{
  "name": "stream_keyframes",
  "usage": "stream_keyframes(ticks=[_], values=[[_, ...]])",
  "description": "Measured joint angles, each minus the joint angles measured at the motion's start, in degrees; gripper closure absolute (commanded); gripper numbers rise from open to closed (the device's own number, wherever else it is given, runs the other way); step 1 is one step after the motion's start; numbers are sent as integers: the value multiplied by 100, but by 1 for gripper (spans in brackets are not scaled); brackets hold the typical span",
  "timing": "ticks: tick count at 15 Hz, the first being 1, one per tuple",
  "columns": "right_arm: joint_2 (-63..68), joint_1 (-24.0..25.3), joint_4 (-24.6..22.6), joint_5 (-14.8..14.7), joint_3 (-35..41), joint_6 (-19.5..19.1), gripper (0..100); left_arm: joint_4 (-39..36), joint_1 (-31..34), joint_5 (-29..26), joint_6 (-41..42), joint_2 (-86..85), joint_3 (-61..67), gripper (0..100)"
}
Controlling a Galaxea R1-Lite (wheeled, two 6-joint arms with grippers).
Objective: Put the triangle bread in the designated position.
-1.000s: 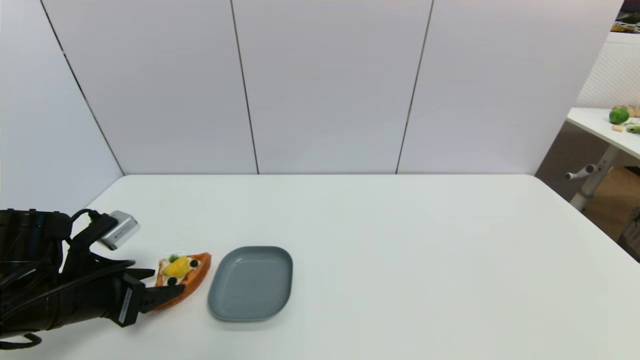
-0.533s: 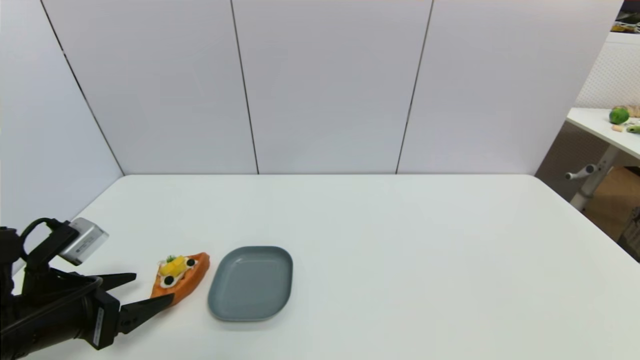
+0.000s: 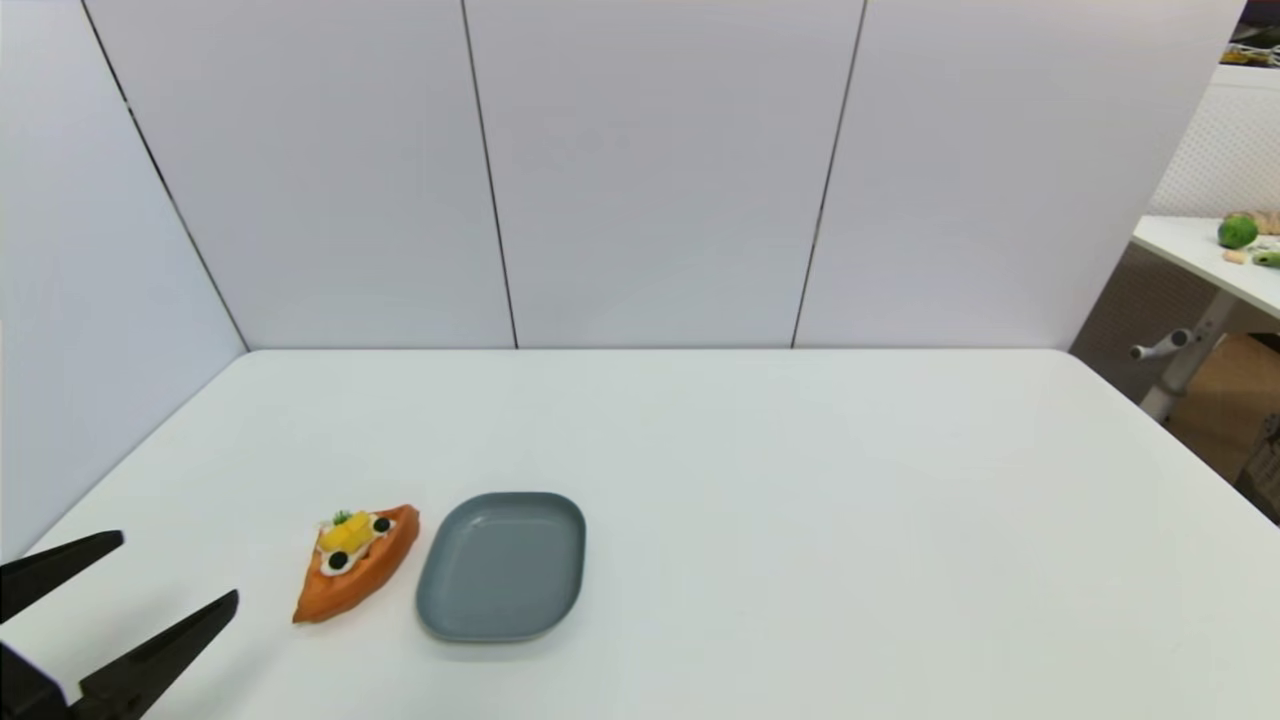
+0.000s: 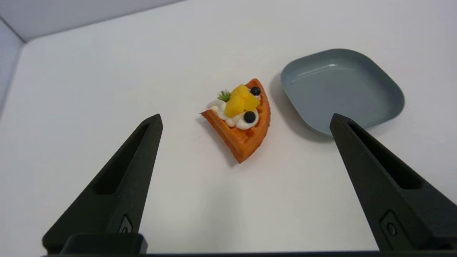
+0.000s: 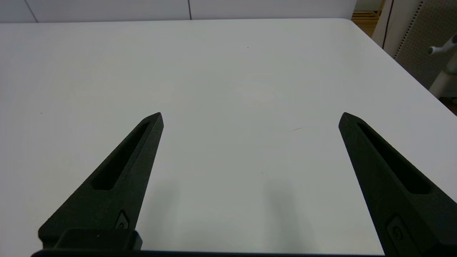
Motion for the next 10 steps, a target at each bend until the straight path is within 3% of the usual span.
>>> stream_keyframes(ticks=[6,10], values=[[0,0,0,-2,0,0,0,216,24,1596,-49,-2605,1172,0],[0,0,-1,-2,0,0,0,1321,-41,1488,-490,-3879,1490,0]])
